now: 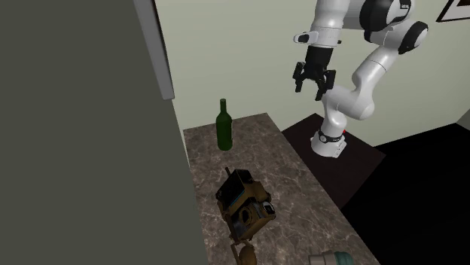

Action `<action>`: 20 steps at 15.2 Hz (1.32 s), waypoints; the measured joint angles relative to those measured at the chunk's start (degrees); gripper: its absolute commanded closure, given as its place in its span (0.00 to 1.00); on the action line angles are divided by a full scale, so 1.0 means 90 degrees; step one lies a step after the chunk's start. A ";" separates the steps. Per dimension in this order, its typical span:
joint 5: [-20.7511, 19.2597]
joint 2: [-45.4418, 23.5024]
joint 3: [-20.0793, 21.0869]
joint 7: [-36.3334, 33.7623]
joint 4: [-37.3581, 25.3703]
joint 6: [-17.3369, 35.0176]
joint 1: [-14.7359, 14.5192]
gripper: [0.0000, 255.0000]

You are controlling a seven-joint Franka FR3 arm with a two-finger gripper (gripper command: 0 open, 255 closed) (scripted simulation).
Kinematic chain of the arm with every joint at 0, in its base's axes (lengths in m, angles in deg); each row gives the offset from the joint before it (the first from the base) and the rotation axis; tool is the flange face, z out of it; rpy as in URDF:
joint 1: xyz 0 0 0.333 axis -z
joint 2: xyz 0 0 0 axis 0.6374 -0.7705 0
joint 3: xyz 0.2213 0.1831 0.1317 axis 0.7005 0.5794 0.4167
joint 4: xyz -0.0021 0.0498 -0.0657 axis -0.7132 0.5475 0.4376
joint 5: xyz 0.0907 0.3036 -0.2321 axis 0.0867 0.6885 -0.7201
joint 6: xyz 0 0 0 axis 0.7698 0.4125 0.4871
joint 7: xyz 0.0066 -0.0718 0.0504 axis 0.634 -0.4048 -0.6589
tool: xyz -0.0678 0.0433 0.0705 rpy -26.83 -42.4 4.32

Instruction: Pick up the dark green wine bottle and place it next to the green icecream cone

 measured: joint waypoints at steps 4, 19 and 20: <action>-0.0162 -0.0238 -0.0214 0.0240 -0.0012 0.0154 0.0077 0.00; -0.0885 -0.2510 -0.1731 0.1923 -0.0718 0.1383 0.0466 0.00; -0.0886 -0.2714 -0.1833 0.2039 -0.0821 0.1466 0.0478 0.00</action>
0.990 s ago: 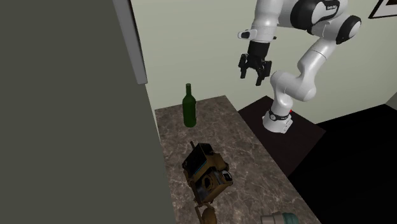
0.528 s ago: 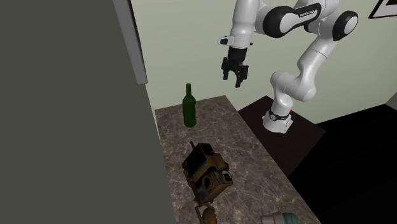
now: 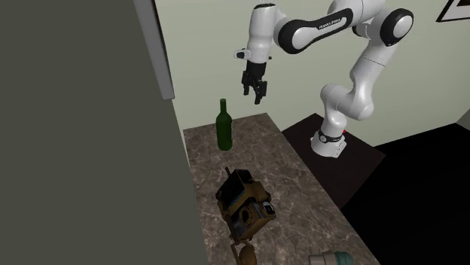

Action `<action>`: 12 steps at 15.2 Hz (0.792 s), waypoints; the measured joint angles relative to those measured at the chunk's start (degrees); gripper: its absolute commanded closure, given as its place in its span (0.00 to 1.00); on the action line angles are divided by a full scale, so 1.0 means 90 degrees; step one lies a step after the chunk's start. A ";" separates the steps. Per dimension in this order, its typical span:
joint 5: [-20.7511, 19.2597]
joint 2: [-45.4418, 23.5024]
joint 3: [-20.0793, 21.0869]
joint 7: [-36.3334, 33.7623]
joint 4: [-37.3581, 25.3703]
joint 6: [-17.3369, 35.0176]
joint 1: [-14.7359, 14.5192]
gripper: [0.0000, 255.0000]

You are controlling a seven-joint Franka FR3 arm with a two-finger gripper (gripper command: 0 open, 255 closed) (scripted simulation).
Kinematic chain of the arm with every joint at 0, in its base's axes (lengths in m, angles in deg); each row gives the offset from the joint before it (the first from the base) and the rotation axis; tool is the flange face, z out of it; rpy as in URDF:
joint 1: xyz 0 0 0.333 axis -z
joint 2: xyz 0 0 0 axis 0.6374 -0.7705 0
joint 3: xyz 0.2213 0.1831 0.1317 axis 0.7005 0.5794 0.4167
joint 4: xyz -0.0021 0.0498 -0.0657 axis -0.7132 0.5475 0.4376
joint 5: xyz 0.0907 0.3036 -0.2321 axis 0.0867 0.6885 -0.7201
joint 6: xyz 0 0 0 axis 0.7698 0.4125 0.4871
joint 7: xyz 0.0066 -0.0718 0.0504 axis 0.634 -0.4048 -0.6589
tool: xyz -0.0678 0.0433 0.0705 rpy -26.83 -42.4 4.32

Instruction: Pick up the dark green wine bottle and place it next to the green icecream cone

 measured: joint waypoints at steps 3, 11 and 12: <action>0.0031 -0.0582 -0.0292 0.0354 -0.0328 0.0197 0.0045 0.00; 0.0492 -0.2344 -0.0969 0.1391 -0.1540 0.0529 0.0257 0.00; 0.0554 -0.2512 -0.1006 0.1473 -0.1673 0.0536 0.0286 0.00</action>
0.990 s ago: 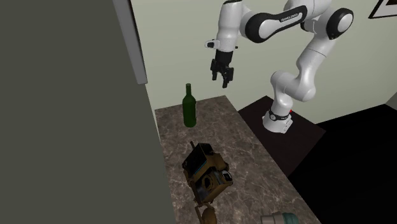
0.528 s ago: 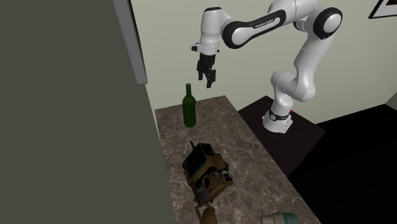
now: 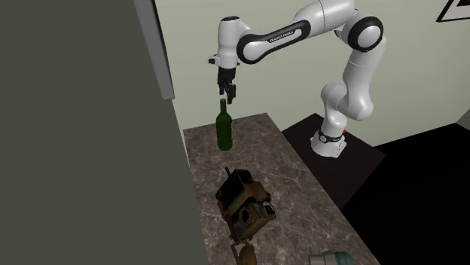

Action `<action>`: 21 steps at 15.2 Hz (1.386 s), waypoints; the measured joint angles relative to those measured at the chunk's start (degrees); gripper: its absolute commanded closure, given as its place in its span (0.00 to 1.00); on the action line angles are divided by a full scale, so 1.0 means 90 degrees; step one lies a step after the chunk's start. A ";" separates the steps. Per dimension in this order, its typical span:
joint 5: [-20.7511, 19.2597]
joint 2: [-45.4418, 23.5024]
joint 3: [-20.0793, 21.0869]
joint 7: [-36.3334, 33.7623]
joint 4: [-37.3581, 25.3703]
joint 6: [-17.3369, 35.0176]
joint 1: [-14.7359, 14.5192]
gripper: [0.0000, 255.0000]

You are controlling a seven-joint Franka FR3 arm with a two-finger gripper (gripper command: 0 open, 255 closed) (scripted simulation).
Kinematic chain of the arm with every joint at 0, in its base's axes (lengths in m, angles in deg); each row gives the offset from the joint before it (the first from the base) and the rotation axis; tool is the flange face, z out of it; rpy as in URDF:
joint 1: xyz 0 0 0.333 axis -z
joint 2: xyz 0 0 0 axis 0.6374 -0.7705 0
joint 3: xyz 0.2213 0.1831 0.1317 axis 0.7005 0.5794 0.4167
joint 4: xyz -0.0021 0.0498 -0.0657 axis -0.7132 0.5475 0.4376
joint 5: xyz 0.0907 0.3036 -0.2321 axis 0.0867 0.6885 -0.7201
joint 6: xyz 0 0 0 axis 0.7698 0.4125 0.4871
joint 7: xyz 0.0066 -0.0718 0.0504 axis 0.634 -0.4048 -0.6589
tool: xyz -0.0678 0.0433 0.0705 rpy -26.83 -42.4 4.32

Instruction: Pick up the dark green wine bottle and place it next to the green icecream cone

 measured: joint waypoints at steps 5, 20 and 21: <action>0.0126 -0.0264 -0.0038 0.0143 0.0106 0.0329 0.0044 0.00; 0.0215 -0.0397 -0.0039 0.0208 0.0265 0.0605 0.0055 1.00; 0.0215 -0.0397 -0.0039 0.0208 0.0265 0.0606 0.0055 1.00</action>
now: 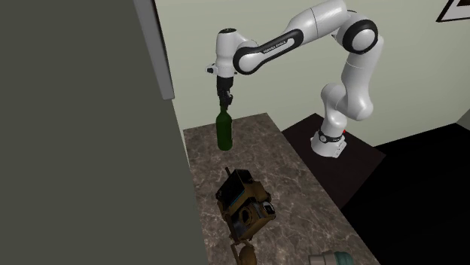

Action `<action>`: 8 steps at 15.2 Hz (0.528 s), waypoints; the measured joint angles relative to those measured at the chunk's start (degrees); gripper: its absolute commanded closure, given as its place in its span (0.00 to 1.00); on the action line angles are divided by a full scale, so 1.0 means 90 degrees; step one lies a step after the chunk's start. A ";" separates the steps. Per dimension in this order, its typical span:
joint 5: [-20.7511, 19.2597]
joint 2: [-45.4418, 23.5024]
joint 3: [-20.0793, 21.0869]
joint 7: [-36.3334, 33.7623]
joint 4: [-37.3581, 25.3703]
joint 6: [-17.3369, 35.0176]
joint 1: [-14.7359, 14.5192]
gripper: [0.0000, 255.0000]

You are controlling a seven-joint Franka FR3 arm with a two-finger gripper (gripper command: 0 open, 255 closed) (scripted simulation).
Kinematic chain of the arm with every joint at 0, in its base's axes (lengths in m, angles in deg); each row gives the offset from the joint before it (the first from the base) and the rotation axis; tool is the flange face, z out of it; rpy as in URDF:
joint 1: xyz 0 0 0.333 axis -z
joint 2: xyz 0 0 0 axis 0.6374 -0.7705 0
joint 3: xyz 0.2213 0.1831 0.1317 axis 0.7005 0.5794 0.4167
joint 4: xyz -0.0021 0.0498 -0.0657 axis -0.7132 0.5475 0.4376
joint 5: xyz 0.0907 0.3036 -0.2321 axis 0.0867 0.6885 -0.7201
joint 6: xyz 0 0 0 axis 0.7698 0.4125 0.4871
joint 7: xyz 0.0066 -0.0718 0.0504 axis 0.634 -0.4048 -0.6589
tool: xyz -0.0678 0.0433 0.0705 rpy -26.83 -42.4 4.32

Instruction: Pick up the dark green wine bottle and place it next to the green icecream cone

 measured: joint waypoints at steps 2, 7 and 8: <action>0.0000 -0.0001 0.0000 0.0000 -0.0001 -0.0001 0.0000 1.00; -0.0024 0.0026 -0.0004 -0.0017 -0.0143 -0.0169 0.0001 1.00; -0.0041 0.0051 -0.0004 -0.0030 -0.0189 -0.0236 0.0000 1.00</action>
